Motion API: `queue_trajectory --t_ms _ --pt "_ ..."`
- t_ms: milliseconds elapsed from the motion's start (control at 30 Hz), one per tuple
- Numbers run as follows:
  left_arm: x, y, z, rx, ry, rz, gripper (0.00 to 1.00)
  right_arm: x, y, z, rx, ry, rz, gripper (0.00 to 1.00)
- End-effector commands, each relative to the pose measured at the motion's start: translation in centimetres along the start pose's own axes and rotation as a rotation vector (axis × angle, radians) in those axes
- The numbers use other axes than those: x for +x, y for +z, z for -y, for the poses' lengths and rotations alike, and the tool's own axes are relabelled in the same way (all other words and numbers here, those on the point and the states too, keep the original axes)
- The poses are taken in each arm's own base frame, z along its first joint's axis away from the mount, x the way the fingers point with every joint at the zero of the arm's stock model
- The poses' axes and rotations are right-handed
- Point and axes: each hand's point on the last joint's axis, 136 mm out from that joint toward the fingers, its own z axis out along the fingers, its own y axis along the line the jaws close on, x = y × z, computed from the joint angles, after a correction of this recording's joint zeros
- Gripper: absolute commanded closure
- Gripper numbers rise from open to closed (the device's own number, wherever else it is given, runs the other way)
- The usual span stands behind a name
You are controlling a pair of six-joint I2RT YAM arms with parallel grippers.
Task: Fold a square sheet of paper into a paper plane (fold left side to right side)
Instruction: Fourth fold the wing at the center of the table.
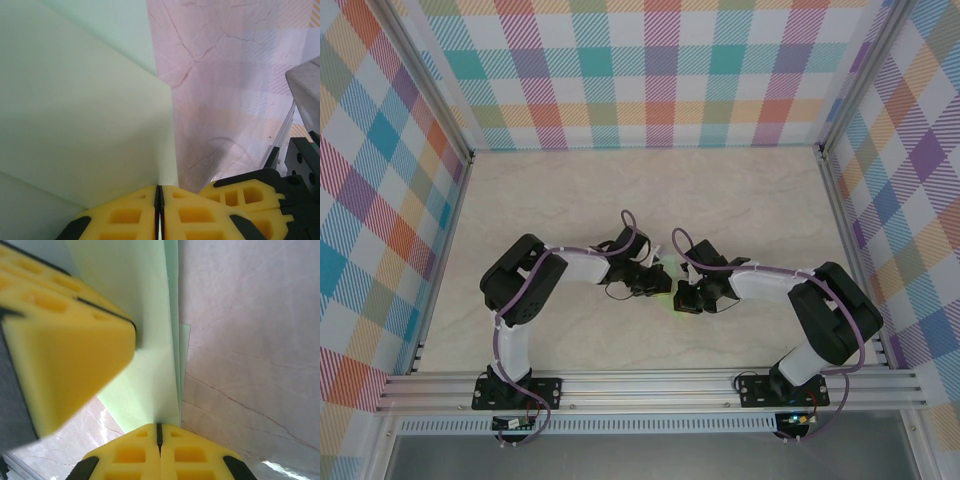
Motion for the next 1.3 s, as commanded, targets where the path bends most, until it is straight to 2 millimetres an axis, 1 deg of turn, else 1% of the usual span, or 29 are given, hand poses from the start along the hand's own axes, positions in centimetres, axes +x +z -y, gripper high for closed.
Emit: queue_trajectory --t_ms 0,133,200,333,400,467,533,667,767,833,900,967,1033,1133,1200,1267 --pt "-3.9 -1.7 -5.9 -0.148 -0.044 0.094 0.89 5.9 0.9 7.2 0.283 0.076 -0.189 0.98" --pt "-6.1 -2.8 -7.1 -0.162 -0.059 0.113 0.89 6.0 0.8 7.3 0.285 0.077 -0.191 0.98" --pt "-6.9 -3.2 -7.7 -0.169 -0.074 0.12 0.89 6.1 0.8 7.3 0.286 0.077 -0.192 0.98" --pt "-8.1 -4.0 -8.1 -0.168 -0.083 0.137 0.89 6.0 0.8 7.1 0.278 0.072 -0.19 0.97" --pt "-8.4 -4.4 -7.9 -0.162 -0.08 0.142 0.88 5.8 0.9 6.9 0.269 0.069 -0.186 0.97" --pt "-8.8 -4.9 -7.2 -0.142 -0.073 0.149 0.86 5.5 0.9 6.3 0.242 0.059 -0.174 0.96" --pt "-9.1 -5.7 -6.0 -0.114 -0.056 0.16 0.82 4.9 0.8 5.4 0.201 0.047 -0.149 0.95" --pt "-9.9 -8.2 -3.1 -0.059 -0.021 0.206 0.74 3.1 0.1 3.0 0.113 0.006 -0.072 0.91" --pt "-10.2 -10.7 -1.3 -0.026 -0.004 0.261 0.65 1.3 -1.3 0.9 0.049 -0.039 0.013 0.81" --pt "-9.9 -12.1 -0.5 -0.022 0.004 0.294 0.59 0.2 -2.6 0.1 0.038 -0.066 0.085 0.71" --pt "-9.3 -12.8 -0.2 -0.021 0.002 0.313 0.56 -0.7 -4.2 -0.3 0.047 -0.092 0.156 0.63" --pt "-8.3 -12.7 -0.1 0.002 -0.02 0.314 0.54 -1.5 -5.8 -0.3 0.068 -0.113 0.229 0.53" --pt "-7.1 -11.7 -0.1 0.03 -0.039 0.295 0.54 -2.0 -7.3 -0.1 0.094 -0.126 0.29 0.44" --pt "-5.5 -9.4 0.2 0.054 -0.047 0.244 0.54 -2.1 -8.9 0.2 0.113 -0.126 0.35 0.36" --pt "-4.9 -8.1 0.2 0.055 -0.046 0.227 0.54 -2.0 -9.6 0.1 0.095 -0.123 0.373 0.31" --pt "-4.8 -7.1 -0.2 0.048 -0.061 0.218 0.54 -1.7 -10.2 -0.2 0.069 -0.123 0.388 0.28"
